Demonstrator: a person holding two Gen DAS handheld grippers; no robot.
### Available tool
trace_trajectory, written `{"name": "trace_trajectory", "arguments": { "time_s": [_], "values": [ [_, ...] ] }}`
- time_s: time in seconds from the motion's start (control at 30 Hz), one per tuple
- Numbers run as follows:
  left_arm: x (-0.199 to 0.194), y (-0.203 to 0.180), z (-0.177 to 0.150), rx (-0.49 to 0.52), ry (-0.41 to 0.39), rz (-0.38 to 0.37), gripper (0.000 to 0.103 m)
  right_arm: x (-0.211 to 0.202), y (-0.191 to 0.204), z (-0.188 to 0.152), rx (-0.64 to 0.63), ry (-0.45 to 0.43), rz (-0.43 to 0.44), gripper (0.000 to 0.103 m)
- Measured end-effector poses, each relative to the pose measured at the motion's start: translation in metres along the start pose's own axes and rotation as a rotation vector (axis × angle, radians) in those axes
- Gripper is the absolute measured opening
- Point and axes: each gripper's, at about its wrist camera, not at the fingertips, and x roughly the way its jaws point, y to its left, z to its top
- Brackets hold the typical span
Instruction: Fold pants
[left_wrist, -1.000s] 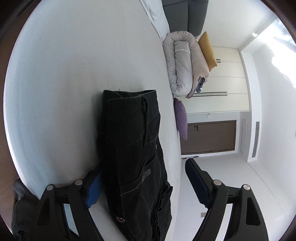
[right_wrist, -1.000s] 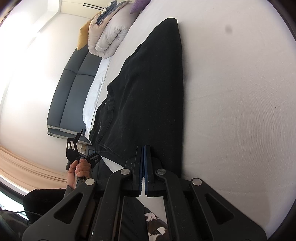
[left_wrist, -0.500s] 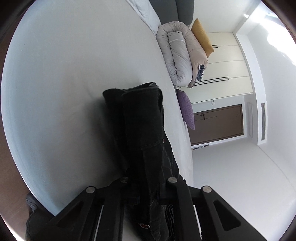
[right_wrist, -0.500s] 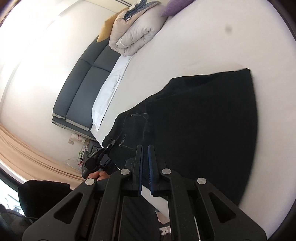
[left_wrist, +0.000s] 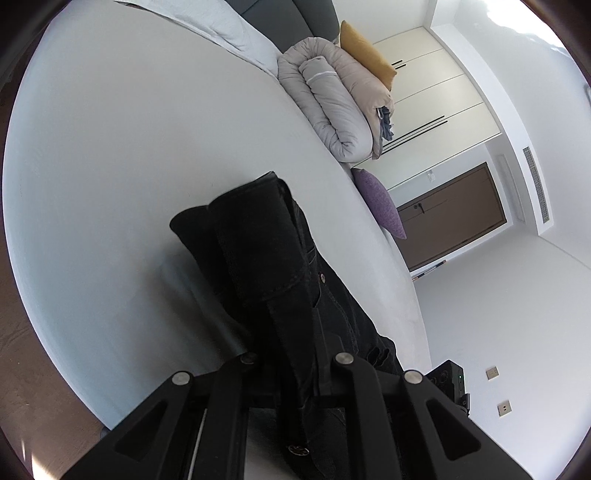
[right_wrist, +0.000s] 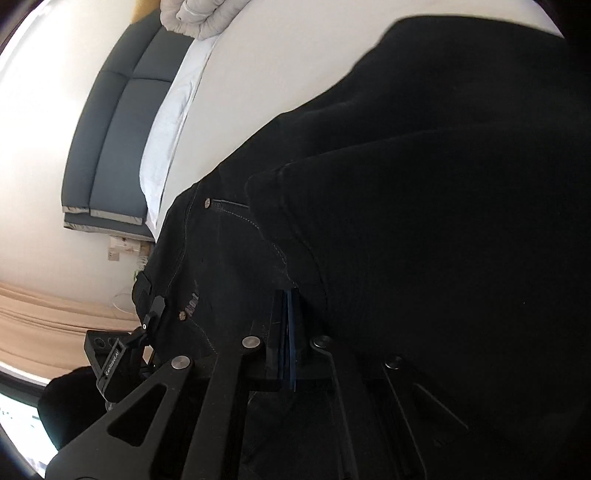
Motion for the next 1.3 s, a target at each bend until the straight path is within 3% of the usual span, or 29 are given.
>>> {"name": "trace_trajectory", "arguments": {
  "time_s": [0.2, 0.33, 0.43, 0.47, 0.5, 0.53, 0.63, 0.8, 0.9, 1.03, 1.2, 1.3],
  "values": [
    [0.000, -0.024, 0.002, 0.083, -0.009, 0.017, 0.010, 0.002, 0.007, -0.004, -0.075, -0.046, -0.054, 0.000],
    [-0.004, -0.052, 0.003, 0.182, -0.018, 0.025, 0.010, -0.005, 0.006, -0.005, -0.090, -0.078, 0.005, 0.000],
    [-0.007, -0.081, -0.002, 0.282, -0.022, 0.034, 0.010, -0.037, 0.004, -0.011, -0.052, -0.167, 0.098, 0.012],
    [-0.007, -0.092, -0.005, 0.323, -0.024, 0.039, 0.010, -0.049, 0.004, -0.014, -0.059, -0.200, 0.124, 0.027],
    [-0.006, -0.107, -0.011, 0.381, -0.027, 0.045, 0.010, -0.065, 0.002, -0.017, -0.060, -0.240, 0.131, 0.055],
    [-0.004, -0.119, -0.017, 0.431, -0.026, 0.051, 0.010, -0.078, -0.002, -0.019, -0.052, -0.270, 0.137, 0.075],
    [0.005, -0.160, -0.045, 0.618, -0.009, 0.063, 0.011, -0.108, -0.019, -0.025, -0.009, -0.320, 0.195, 0.076],
    [0.032, -0.204, -0.119, 0.956, 0.061, 0.121, 0.012, -0.135, -0.056, -0.017, 0.109, -0.267, 0.333, 0.076],
    [0.048, -0.211, -0.169, 1.174, 0.118, 0.180, 0.012, -0.146, -0.072, -0.024, 0.145, -0.262, 0.369, 0.076],
    [0.064, -0.205, -0.217, 1.343, 0.201, 0.211, 0.012, -0.171, -0.099, -0.027, 0.187, -0.289, 0.419, 0.076],
    [0.068, -0.196, -0.253, 1.544, 0.180, 0.284, 0.013, -0.199, -0.125, -0.046, 0.184, -0.292, 0.381, 0.077],
    [0.066, -0.193, -0.254, 1.568, 0.168, 0.291, 0.013, -0.200, -0.118, -0.042, 0.141, -0.273, 0.293, 0.076]
  ]
}}
